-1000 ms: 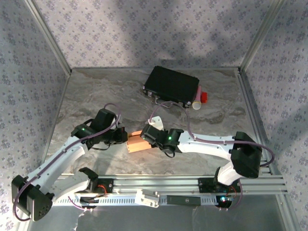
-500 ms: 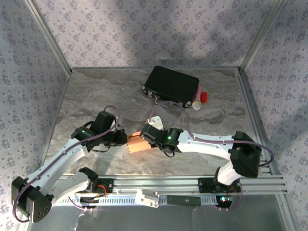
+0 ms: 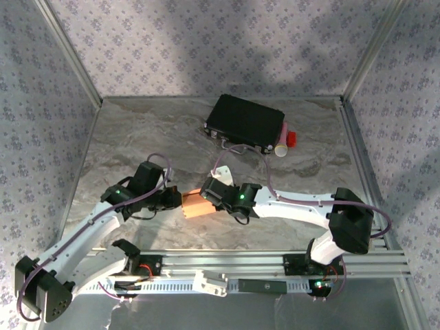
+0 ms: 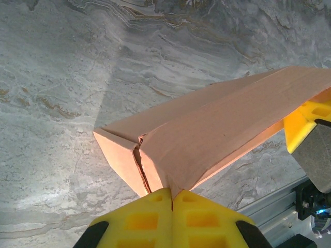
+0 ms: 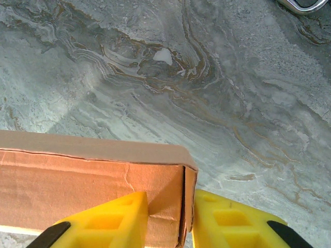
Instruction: Fold the paper box
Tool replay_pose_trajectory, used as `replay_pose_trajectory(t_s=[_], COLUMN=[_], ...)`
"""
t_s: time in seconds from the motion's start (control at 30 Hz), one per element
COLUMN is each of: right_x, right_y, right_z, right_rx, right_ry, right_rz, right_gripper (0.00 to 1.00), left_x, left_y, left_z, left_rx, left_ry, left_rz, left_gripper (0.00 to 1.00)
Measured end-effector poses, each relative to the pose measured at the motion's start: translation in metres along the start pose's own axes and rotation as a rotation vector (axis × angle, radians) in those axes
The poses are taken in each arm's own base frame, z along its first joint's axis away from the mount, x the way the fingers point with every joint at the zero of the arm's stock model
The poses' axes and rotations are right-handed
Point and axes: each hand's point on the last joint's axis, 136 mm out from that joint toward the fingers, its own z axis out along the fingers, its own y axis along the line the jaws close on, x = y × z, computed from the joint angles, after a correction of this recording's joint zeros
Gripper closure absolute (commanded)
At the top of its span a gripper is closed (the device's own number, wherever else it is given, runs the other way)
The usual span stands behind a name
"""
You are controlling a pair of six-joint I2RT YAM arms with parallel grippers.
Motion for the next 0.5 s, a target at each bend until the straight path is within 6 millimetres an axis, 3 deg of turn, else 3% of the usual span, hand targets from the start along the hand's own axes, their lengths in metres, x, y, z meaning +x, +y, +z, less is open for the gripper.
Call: replay_pose_trajectory(t_s=[0.5], right_x=[0.0005], right_y=[-0.0004], right_z=[-0.0002], right_rx=[0.002], right_ry=[0.002], right_rz=[-0.002], right_gripper=[0.68], left_x=[0.0013], left_y=[0.0011], left_z=[0.0037], left_rx=[0.003], left_ry=[-0.037], left_rz=[0.008], left_gripper=[0.95])
